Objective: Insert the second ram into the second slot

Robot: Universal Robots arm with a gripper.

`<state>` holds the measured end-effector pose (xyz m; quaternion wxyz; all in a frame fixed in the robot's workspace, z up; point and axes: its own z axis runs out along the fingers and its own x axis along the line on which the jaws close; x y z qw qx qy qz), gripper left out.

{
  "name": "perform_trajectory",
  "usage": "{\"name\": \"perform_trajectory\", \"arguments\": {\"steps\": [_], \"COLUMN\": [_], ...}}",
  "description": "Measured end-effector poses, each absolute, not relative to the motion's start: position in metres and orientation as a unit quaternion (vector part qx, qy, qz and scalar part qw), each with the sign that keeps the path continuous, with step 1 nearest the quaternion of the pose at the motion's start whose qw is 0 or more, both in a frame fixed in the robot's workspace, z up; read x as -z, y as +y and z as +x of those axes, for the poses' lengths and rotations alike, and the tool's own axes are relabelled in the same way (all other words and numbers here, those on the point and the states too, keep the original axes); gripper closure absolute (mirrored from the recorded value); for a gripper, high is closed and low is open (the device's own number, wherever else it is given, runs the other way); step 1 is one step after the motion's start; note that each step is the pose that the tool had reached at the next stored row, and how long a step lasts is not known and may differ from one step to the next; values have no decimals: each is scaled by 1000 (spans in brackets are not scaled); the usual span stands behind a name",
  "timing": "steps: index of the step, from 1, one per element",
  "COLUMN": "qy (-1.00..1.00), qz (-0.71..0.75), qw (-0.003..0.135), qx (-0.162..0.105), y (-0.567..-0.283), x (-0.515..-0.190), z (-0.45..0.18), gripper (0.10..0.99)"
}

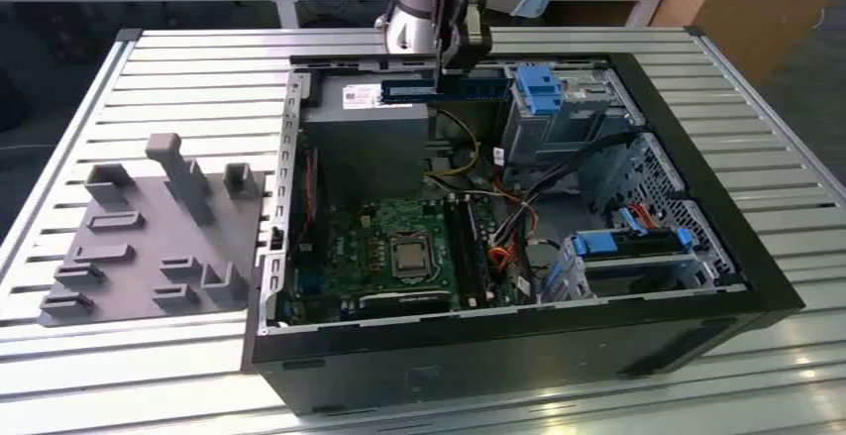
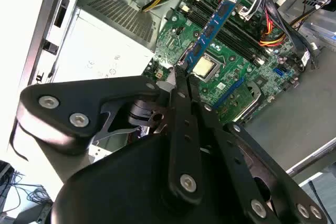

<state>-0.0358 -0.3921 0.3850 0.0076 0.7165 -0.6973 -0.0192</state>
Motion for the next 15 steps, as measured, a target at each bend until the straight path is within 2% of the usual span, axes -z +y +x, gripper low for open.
{"name": "perform_trajectory", "arguments": {"steps": [15], "qy": [-697], "qz": [716], "qw": [8], "qx": [19], "y": [-397], "x": [-385], "z": [-36], "gripper": [953]}}
